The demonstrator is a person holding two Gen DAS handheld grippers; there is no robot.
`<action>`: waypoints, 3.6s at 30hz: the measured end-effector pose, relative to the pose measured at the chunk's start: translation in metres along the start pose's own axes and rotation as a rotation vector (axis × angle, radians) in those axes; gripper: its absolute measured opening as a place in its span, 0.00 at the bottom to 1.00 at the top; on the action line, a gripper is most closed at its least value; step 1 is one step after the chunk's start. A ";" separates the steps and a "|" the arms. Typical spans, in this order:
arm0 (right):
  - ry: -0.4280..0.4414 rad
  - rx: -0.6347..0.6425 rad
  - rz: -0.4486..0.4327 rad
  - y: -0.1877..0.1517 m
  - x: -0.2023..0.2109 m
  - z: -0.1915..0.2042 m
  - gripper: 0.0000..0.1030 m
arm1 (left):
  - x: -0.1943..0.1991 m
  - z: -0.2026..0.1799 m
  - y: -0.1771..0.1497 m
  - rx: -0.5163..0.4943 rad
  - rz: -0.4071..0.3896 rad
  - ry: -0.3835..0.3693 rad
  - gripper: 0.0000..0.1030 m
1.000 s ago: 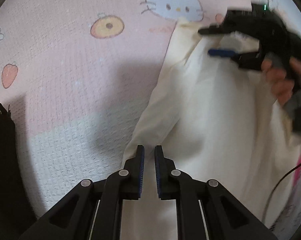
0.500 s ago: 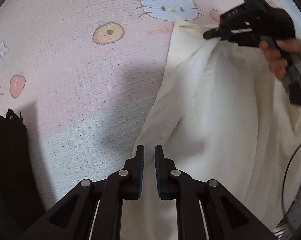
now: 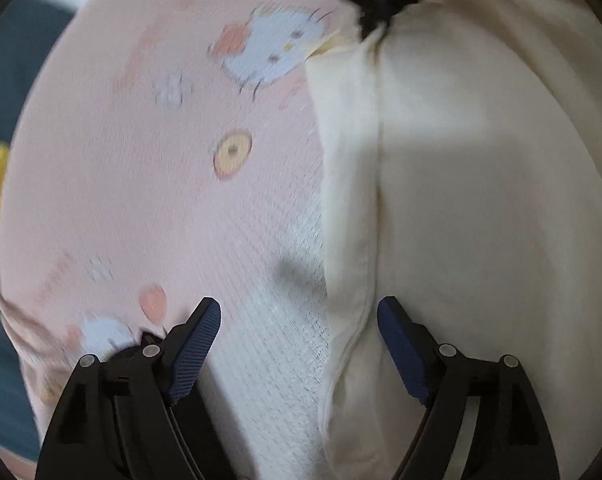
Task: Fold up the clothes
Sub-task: 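Lift the cream garment edge with both grippers and pull it taut, then raise the cream garment with both grippers, hanging it above the mat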
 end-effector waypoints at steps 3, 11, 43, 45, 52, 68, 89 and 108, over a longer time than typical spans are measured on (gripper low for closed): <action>-0.021 0.030 0.013 -0.005 0.004 0.002 0.05 | 0.001 0.007 -0.003 0.104 0.093 -0.121 0.78; 0.018 0.055 -0.025 0.011 0.021 0.022 0.04 | -0.001 -0.006 0.007 0.323 0.214 -0.425 0.78; 0.258 -0.279 -0.088 -0.008 -0.029 0.020 0.41 | 0.050 -0.052 0.047 0.434 0.197 -0.492 0.19; 0.222 -0.244 -0.090 -0.006 -0.035 0.025 0.41 | 0.056 -0.054 0.050 0.418 0.177 -0.469 0.19; 0.033 -0.134 -0.086 -0.001 -0.048 0.032 0.12 | 0.028 -0.034 0.051 0.453 0.178 -0.464 0.23; -0.227 0.341 -0.186 0.051 -0.062 0.168 0.00 | 0.028 0.047 -0.022 0.489 0.180 -0.404 0.05; -0.100 0.464 -0.015 0.020 -0.204 0.327 0.00 | -0.033 0.112 -0.095 0.909 0.310 -0.496 0.05; -0.134 0.460 0.133 0.016 -0.278 0.339 0.01 | -0.031 0.123 -0.115 0.997 0.449 -0.368 0.04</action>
Point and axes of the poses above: each gripper's, at about its wrist camera, not at the fingertips, and x roughly against the way its jaws point, z to its left, y to its top, the point moved 10 cm from there along -x, roughly the way its jaws point, and after that the axes turned 11 degrees about y, right-handed, at the moved point
